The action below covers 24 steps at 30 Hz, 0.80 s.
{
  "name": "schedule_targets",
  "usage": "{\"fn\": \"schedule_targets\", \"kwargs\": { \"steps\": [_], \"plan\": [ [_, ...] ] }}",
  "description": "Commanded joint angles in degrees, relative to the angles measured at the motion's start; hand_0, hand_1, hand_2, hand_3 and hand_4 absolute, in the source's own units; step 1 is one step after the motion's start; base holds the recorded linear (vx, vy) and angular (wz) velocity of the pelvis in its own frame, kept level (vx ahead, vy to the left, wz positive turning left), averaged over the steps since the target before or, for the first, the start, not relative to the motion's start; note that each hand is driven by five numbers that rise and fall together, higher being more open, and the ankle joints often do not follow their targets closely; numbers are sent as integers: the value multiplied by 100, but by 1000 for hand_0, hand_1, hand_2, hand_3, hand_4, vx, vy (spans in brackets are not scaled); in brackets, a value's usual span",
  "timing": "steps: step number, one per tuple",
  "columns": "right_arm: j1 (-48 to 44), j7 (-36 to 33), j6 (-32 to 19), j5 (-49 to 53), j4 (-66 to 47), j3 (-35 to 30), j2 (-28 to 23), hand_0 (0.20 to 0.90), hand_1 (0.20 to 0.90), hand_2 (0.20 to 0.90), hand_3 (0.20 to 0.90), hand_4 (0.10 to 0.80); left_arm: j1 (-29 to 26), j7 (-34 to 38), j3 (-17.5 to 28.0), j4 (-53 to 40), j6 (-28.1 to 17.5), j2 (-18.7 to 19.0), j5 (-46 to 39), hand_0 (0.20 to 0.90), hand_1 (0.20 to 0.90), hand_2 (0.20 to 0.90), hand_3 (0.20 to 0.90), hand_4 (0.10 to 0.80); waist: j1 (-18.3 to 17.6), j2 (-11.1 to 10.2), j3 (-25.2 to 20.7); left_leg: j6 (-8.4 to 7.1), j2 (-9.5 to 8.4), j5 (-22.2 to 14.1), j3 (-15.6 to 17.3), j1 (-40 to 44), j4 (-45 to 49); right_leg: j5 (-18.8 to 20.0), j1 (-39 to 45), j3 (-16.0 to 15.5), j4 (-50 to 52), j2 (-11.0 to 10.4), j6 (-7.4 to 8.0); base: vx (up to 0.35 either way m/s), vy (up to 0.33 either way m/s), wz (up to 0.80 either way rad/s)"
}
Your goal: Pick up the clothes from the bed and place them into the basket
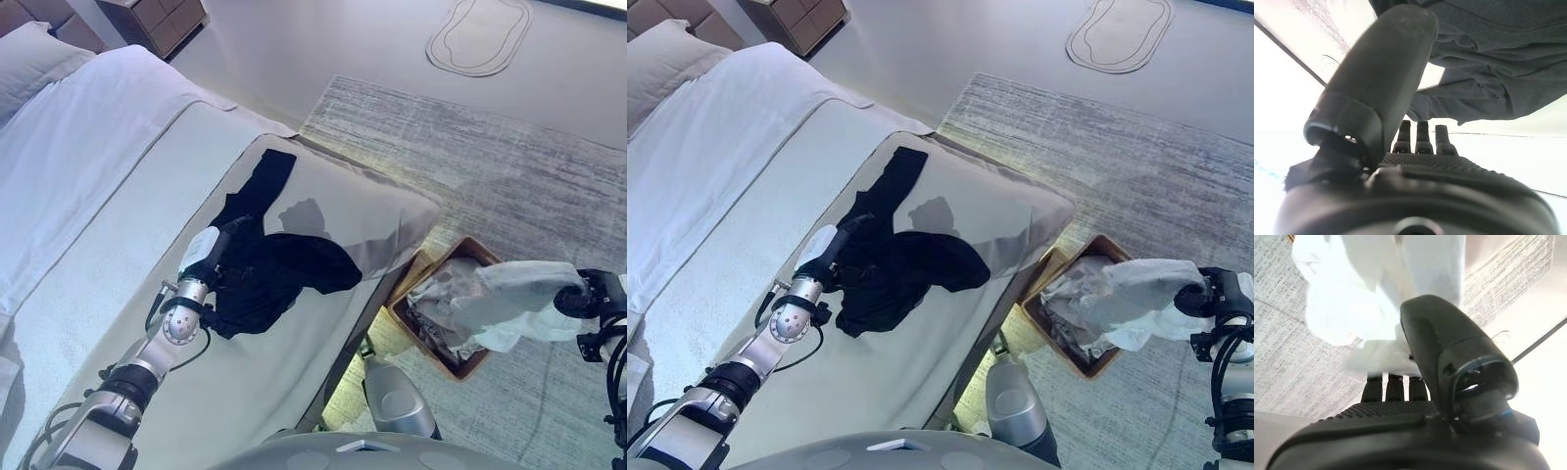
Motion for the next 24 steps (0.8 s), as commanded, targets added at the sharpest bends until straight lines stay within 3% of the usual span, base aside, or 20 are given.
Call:
{"fn": "schedule_targets", "kwargs": {
  "steps": [1,10,24],
  "plan": [
    [-164,-299,-345,112,-16,32,-367,900,900,900,900,800,-364,236,32,-445,-169,302,-213,900,900,900,900,800,0,-386,-614,73,18,-668,-22,-357,1122,-312,323,159,260,-414,410,0,0,0],
    [-57,-294,-288,84,-4,2,-319,900,900,900,900,800,-308,334,53,-523,-121,257,-254,900,900,900,900,800,36,-360,-592,51,-11,-562,-60,-326,951,-317,389,111,213,-405,414,-3,9,1],
    [-363,-652,-231,-357,-1161,286,-349,900,900,900,900,800,-15,566,311,-428,-46,200,-170,900,900,900,900,800,619,-740,-853,-25,-17,-299,-480,-308,677,-401,657,-300,220,-379,317,16,-11,12]
  ]
}}
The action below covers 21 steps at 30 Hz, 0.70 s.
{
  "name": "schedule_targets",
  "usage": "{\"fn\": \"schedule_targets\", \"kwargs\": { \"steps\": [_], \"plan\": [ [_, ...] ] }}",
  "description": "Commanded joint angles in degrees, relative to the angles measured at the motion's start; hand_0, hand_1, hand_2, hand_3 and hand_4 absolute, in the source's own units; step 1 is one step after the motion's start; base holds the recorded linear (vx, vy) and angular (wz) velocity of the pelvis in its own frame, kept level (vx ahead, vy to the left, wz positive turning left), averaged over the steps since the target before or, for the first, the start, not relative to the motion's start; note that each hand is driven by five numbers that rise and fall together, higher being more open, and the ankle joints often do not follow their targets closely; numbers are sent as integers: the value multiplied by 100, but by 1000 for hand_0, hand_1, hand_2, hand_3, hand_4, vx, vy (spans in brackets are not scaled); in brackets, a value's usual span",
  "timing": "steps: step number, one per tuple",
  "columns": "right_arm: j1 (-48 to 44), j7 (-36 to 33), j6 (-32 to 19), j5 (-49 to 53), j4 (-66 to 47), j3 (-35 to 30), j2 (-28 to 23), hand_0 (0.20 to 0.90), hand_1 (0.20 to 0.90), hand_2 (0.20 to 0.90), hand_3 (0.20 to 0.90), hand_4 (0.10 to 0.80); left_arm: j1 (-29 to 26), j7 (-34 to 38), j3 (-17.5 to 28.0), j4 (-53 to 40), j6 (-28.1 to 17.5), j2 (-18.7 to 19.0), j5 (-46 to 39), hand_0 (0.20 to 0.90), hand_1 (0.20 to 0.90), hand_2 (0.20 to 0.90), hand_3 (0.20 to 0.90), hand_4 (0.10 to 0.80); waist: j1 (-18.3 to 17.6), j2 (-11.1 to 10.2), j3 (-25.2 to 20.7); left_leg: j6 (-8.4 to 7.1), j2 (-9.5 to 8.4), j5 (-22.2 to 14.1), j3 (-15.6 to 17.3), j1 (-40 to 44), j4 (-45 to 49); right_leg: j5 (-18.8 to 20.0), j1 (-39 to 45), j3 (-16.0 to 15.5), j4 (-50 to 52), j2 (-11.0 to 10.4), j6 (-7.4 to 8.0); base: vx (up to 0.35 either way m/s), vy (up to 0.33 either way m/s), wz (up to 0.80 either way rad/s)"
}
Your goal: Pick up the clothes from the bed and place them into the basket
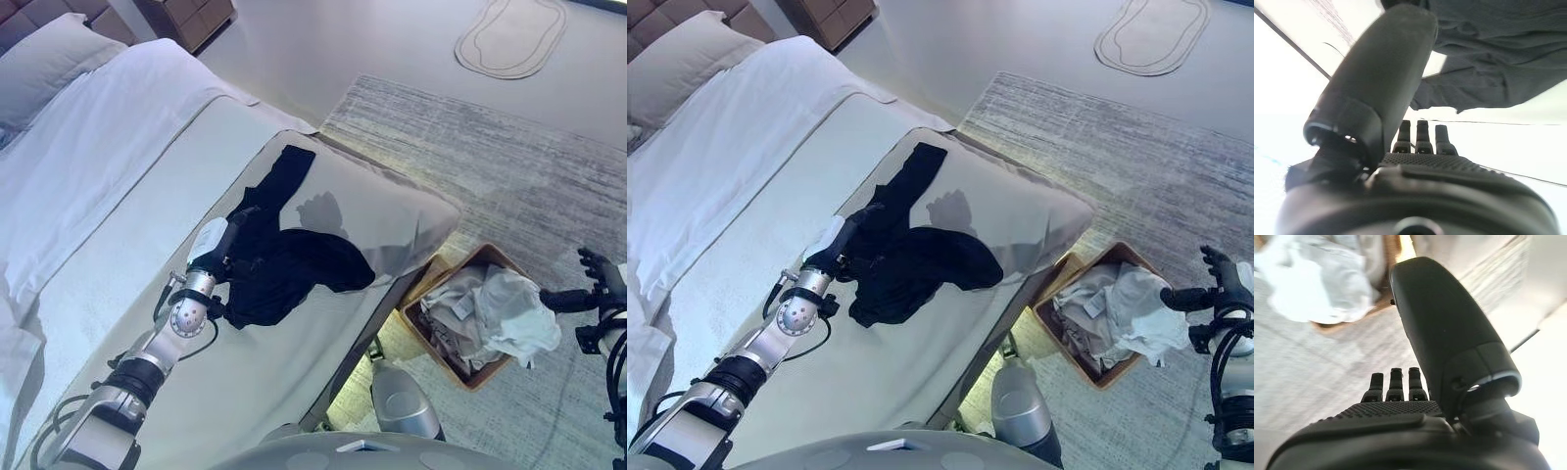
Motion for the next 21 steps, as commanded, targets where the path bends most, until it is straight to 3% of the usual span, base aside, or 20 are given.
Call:
{"fn": "schedule_targets", "kwargs": {
  "steps": [1,8,14,17,21],
  "plan": [
    [-466,-462,-293,-494,-500,384,-333,900,900,900,900,800,64,551,417,-204,-147,308,-172,900,900,900,900,800,385,-771,-939,9,-42,-302,-178,-434,684,-623,192,-24,632,-295,330,24,18,10],
    [-1216,-332,-309,-889,-690,1138,-323,900,900,900,900,800,215,803,549,33,-48,179,-130,900,900,900,900,800,799,-905,-866,11,-107,-246,-506,-579,768,-767,269,-247,742,-325,250,17,3,20],
    [-2187,-513,-72,-1367,-349,2156,-251,900,900,900,900,800,497,800,751,306,-139,66,57,900,900,900,900,800,1321,-965,-708,19,-214,-261,-967,-710,942,-982,419,-670,931,-406,108,71,-8,41],
    [-2665,-633,128,-1466,-289,2571,-131,900,900,900,900,800,619,705,842,353,-252,108,77,900,900,900,900,800,1622,-908,-511,37,-270,-348,-1308,-939,1327,-1352,294,-899,1616,-448,-56,47,32,38],
    [-3310,-710,186,-1563,-226,2983,-108,900,900,900,900,800,508,688,868,339,-219,184,-88,900,900,900,900,800,1932,-833,-108,39,-407,-397,-1712,-1352,1736,-1541,56,-1163,2108,-587,-198,-47,23,71]
  ]
}}
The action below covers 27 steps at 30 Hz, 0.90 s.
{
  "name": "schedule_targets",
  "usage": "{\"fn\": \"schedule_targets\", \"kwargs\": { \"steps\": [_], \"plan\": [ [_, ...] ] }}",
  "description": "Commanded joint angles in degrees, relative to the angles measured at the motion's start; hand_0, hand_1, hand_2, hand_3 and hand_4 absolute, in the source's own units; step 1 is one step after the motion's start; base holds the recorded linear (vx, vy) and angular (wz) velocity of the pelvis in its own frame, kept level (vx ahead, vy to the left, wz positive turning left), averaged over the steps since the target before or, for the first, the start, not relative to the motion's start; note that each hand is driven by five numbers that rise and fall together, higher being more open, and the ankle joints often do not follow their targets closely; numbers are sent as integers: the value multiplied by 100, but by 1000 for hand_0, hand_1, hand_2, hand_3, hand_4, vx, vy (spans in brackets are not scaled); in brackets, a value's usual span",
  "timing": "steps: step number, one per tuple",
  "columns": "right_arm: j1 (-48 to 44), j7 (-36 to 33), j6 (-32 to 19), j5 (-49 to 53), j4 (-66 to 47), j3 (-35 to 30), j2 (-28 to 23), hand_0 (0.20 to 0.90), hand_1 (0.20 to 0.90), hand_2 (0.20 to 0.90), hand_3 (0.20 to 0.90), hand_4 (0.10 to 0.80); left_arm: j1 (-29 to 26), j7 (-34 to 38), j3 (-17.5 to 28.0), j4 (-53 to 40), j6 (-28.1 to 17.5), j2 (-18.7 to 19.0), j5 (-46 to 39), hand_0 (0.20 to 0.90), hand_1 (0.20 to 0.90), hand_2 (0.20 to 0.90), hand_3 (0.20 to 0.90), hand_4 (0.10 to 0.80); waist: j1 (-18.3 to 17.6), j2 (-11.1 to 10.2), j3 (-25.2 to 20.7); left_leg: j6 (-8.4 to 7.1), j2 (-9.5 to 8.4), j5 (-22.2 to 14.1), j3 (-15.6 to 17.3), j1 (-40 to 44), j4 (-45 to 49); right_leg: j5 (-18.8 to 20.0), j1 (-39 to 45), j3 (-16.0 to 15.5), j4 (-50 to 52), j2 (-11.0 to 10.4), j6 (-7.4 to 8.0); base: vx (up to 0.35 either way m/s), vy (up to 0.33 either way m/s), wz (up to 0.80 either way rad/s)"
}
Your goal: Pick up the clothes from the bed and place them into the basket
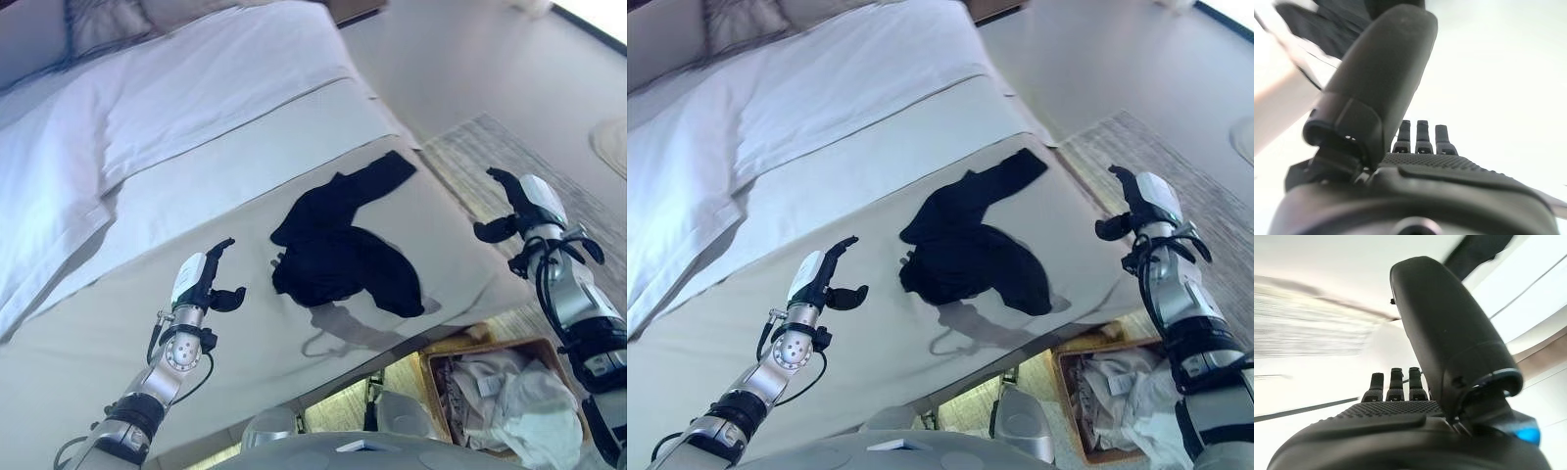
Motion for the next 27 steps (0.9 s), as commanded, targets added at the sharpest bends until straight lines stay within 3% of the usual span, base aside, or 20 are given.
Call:
{"fn": "schedule_targets", "kwargs": {
  "steps": [1,9,14,19,20,27],
  "plan": [
    [-932,-437,-179,-229,-24,257,-108,900,900,900,900,800,-260,284,285,-290,-320,489,-133,900,900,900,900,800,224,-237,77,154,-302,-666,-241,-812,1217,-1432,-221,121,1875,-175,-122,-29,36,49],
    [-2059,-200,37,-66,318,1000,23,900,900,900,900,800,-88,417,339,-555,-436,584,-305,900,900,900,900,800,783,4,801,163,-538,-541,-589,-1635,1777,-1642,-851,-337,2679,-405,-371,-66,55,34],
    [-2465,-194,295,-100,679,1297,227,900,900,900,900,800,-35,420,357,-831,-492,672,-305,900,900,900,900,800,1087,68,1257,261,-667,-779,-553,-2260,2648,-1951,-1353,-626,3734,-678,-524,-26,1,38],
    [-2599,-166,504,-135,1102,1380,268,900,900,900,900,800,5,466,333,-1189,-551,793,-339,900,900,900,900,800,1244,98,1409,397,-794,-991,-535,-2911,3365,-2152,-1945,-697,4508,-868,-582,-17,-23,34],
    [-2607,-112,534,-78,1269,1415,274,900,900,900,900,800,48,504,297,-1310,-578,830,-376,900,900,900,900,800,1290,98,1409,421,-835,-1250,-542,-3094,3686,-2371,-2129,-618,4823,-904,-533,28,-39,27],
    [-2773,4,661,108,1827,1579,309,900,900,900,900,800,49,725,95,-1775,-639,903,-491,900,900,900,900,800,1340,223,1409,627,-914,-1632,-447,-4152,4785,-2612,-3129,-548,5672,-951,-660,-58,9,0]
  ]
}}
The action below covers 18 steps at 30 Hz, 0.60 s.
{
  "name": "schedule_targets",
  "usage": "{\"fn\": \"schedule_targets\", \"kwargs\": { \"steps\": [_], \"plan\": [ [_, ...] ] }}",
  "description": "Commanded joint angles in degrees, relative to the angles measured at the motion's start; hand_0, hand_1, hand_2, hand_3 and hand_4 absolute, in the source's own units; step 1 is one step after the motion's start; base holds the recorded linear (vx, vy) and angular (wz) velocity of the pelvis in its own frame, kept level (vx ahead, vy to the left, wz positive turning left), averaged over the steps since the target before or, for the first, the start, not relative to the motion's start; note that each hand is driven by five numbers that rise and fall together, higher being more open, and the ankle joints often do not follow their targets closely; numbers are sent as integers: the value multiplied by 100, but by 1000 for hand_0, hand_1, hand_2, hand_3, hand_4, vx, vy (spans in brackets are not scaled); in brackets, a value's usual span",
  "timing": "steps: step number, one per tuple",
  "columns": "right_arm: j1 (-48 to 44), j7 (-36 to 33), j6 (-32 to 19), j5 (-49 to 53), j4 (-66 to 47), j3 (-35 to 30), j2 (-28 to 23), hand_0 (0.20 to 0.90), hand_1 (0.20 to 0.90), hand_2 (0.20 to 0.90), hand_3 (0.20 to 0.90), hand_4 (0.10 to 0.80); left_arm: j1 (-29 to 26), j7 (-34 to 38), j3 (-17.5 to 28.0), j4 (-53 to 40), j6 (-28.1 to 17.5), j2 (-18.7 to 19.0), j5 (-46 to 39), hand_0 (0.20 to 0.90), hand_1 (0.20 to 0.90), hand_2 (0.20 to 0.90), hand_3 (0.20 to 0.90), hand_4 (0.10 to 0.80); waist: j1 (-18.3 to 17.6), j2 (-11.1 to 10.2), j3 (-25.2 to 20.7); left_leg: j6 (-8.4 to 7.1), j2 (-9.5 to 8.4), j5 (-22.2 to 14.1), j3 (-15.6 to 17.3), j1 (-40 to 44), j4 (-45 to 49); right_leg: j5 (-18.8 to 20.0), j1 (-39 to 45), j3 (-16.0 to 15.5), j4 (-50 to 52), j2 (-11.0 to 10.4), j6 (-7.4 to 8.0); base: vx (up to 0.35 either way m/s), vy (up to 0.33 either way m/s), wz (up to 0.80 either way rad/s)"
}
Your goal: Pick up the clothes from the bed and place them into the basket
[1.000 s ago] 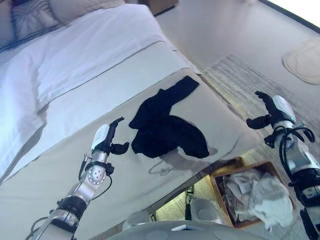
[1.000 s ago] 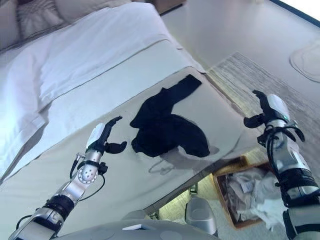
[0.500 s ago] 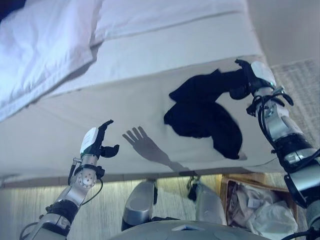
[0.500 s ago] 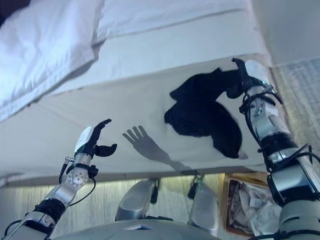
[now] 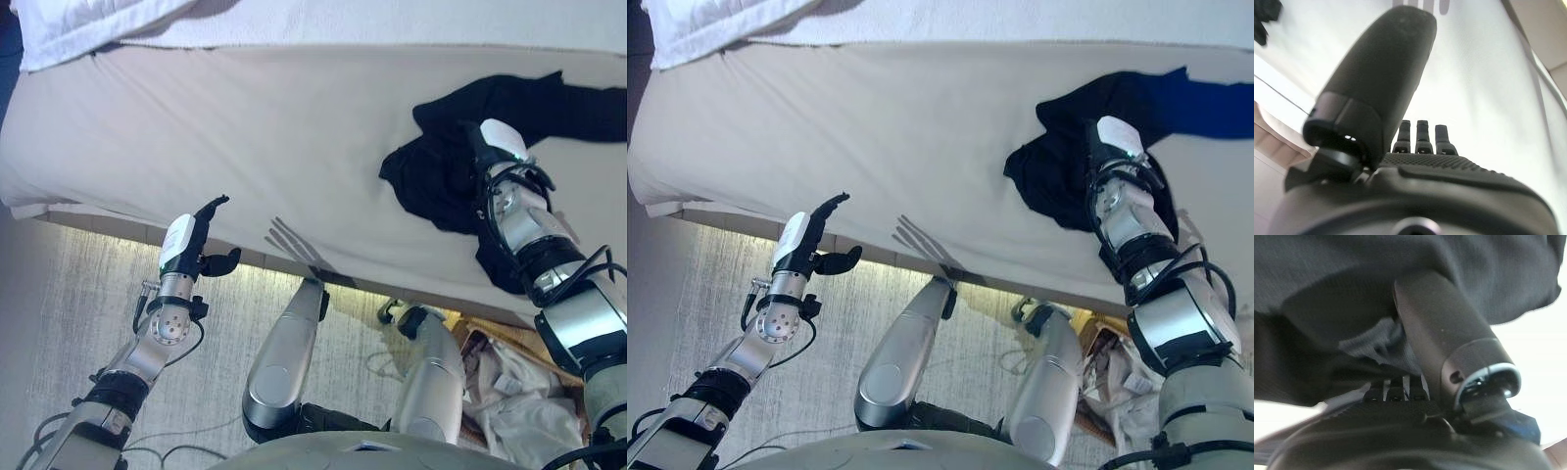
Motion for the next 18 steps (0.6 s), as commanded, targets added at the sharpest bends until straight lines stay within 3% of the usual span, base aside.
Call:
{"fn": "schedule_targets", "kwargs": {
  "steps": [1,6,7,9,10,11,18],
  "plan": [
    [-275,-52,29,196,219,176,-280,900,900,900,900,800,207,506,231,-608,-332,192,-259,900,900,900,900,800,43,209,-237,33,-438,-636,452,-351,1118,-705,351,-131,117,377,-213,-48,4,51],
    [-484,250,-48,247,674,237,-192,900,900,900,900,800,121,580,104,-739,-333,227,-310,900,900,900,900,800,45,280,-237,139,-450,-808,483,-830,1656,-786,-132,-43,462,403,-262,-68,-6,-16],
    [-501,313,-48,253,735,264,-183,839,839,839,829,729,118,606,92,-768,-336,228,-297,900,900,900,900,800,43,284,-237,149,-452,-843,483,-873,1728,-812,-178,-32,512,416,-273,-68,-4,19],
    [-545,441,0,189,811,286,-165,587,587,587,535,435,78,645,83,-820,-315,239,-319,900,900,900,900,800,35,287,-237,163,-454,-892,476,-975,1876,-849,-272,-18,611,441,-278,-55,-1,8],
    [-559,463,-2,179,847,301,-163,519,519,519,455,355,68,633,102,-846,-301,236,-317,900,900,900,900,800,33,282,-237,172,-450,-911,479,-1002,1928,-858,-297,-14,640,443,-280,-32,-5,-11],
    [-576,519,-24,207,871,322,-177,300,300,300,200,100,54,621,110,-890,-278,252,-322,900,900,900,900,800,30,274,-237,184,-439,-922,477,-1011,1964,-859,-310,-12,665,444,-274,-40,-13,-12],
    [-609,441,-196,373,902,263,-255,300,300,300,200,100,-21,641,27,-936,-260,303,-280,900,900,900,900,800,-2,200,-237,148,-386,-912,438,-818,1886,-788,-92,-7,531,457,-212,-17,-5,-2]
  ]
}}
